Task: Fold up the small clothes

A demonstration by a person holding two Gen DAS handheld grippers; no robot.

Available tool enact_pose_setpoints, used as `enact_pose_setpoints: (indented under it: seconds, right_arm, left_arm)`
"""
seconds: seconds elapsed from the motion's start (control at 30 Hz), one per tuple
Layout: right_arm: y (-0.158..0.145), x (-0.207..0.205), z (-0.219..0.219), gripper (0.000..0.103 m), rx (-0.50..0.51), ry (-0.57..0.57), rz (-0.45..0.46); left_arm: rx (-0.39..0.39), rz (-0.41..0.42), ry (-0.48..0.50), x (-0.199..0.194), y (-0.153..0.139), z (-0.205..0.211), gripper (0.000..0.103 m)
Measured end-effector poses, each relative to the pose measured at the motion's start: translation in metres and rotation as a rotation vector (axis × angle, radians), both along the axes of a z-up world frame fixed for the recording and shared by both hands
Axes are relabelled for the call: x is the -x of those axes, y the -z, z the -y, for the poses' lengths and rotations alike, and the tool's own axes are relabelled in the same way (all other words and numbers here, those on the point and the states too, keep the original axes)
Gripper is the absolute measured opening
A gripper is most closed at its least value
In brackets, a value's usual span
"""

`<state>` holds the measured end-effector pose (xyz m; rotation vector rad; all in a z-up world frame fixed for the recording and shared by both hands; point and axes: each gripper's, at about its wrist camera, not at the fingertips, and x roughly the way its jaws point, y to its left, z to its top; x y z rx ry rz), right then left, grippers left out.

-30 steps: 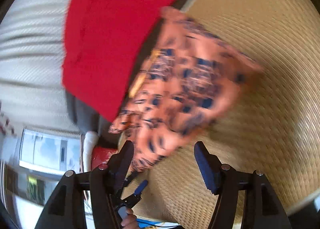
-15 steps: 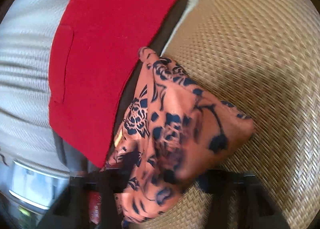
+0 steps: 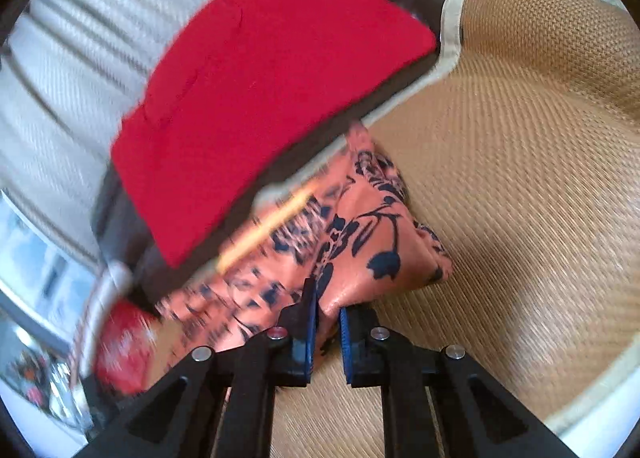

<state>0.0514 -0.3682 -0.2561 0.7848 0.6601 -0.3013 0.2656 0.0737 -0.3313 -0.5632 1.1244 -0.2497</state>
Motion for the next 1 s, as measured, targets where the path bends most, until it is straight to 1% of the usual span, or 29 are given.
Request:
enact_pose_setpoints:
  seconds: [0.03,0.07,0.1,0.13,0.17,0.2,0.23,0.27,0.3,0.33,0.37,0.4,0.43,0.47,0.5,0.53,0.6,0.67,0.7,0.73,0.77,0.8,0.87,0.9,0.93,0.97,1.0]
  right_arm:
    - [0.001,0.002,-0.001,0.015,-0.005,-0.012,-0.034]
    - [0.001,0.004,-0.001,0.015,-0.018,-0.018,-0.059]
    - [0.0,0.005,0.0,0.015,-0.033,-0.026,-0.081]
    - [-0.003,0.0,0.004,0.015,-0.039,-0.033,-0.097]
    - [-0.004,-0.002,0.009,0.015,-0.036,-0.04,-0.107]
    - [-0.007,-0.002,0.01,0.015,-0.027,-0.043,-0.115]
    - [-0.009,0.001,0.01,0.015,-0.012,-0.047,-0.121]
    - [-0.012,0.006,0.009,0.015,0.007,-0.049,-0.129]
    - [-0.014,0.007,0.01,0.015,0.026,-0.045,-0.136]
    - [-0.014,0.012,0.011,0.015,0.036,-0.032,-0.134]
    - [-0.015,0.014,0.015,0.015,0.042,-0.008,-0.122]
    - [-0.014,0.018,0.018,0.015,0.044,0.011,-0.108]
    - [-0.015,0.021,0.025,0.015,0.043,0.029,-0.094]
    - [-0.016,0.022,0.03,0.015,0.039,0.045,-0.083]
    - [-0.015,0.021,0.036,0.019,0.021,0.058,-0.071]
    - [-0.011,0.021,0.041,0.025,-0.016,0.064,-0.057]
    - [-0.006,0.022,0.048,0.027,-0.072,0.071,-0.046]
    - [0.0,0.022,0.053,0.027,-0.105,0.079,-0.034]
    - [0.001,0.022,0.054,0.027,-0.117,0.081,-0.025]
    - [0.001,0.023,0.056,0.027,-0.128,0.081,-0.01]
    - [0.001,0.022,0.056,0.027,-0.132,0.08,0.002]
    - [0.001,0.022,0.056,0.027,-0.129,0.081,0.007]
    - [0.002,0.019,0.055,0.027,-0.116,0.082,-0.006]
    - [0.004,0.015,0.054,0.027,-0.118,0.077,-0.013]
    - [0.006,0.012,0.052,0.027,-0.124,0.069,-0.017]
    - [0.006,0.009,0.05,0.027,-0.123,0.062,-0.017]
    - [0.004,0.007,0.046,0.027,-0.111,0.053,-0.012]
  left_arm:
    - [0.02,-0.017,-0.016,0.002,0.002,-0.008,0.016]
    - [0.034,-0.021,-0.032,0.004,0.001,-0.016,0.016]
    - [0.035,-0.011,-0.046,0.007,-0.002,-0.026,0.015]
    - [0.01,0.019,-0.069,0.01,-0.012,-0.034,0.015]
    - [-0.035,0.064,-0.099,0.014,-0.024,-0.041,0.016]
    - [-0.116,0.131,-0.142,0.018,-0.041,-0.047,0.016]
    - [-0.147,0.166,-0.157,0.021,-0.052,-0.05,0.017]
    - [-0.167,0.202,-0.169,0.013,-0.06,-0.053,0.018]
    - [-0.17,0.228,-0.172,0.009,-0.068,-0.055,0.02]
    - [-0.164,0.236,-0.164,0.0,-0.07,-0.062,0.025]
    - [-0.158,0.23,-0.142,-0.007,-0.071,-0.062,0.028]
    - [-0.148,0.2,-0.106,-0.02,-0.068,-0.058,0.031]
    - [-0.131,0.178,-0.088,-0.02,-0.071,-0.056,0.031]
    - [-0.105,0.157,-0.072,-0.027,-0.069,-0.053,0.031]
    - [-0.07,0.132,-0.046,-0.037,-0.064,-0.045,0.031]
    - [-0.045,0.11,-0.023,-0.044,-0.063,-0.038,0.032]
    - [0.008,0.052,0.025,-0.068,-0.056,-0.021,0.032]
    - [0.051,0.029,0.077,-0.08,-0.053,-0.005,0.033]
    - [0.054,0.006,0.125,-0.089,-0.051,0.01,0.034]
    - [0.038,-0.013,0.157,-0.091,-0.053,0.022,0.034]
    - [0.019,-0.031,0.194,-0.102,-0.049,0.036,0.034]
    - [0.01,-0.052,0.242,-0.117,-0.044,0.051,0.034]
    - [0.007,-0.096,0.284,-0.154,-0.03,0.074,0.034]
    - [-0.04,-0.105,0.275,-0.179,-0.023,0.083,0.034]
    - [-0.084,-0.101,0.245,-0.192,-0.024,0.084,0.034]
    - [-0.105,-0.09,0.208,-0.201,-0.024,0.081,0.033]
    - [-0.099,-0.07,0.149,-0.208,-0.028,0.074,0.032]
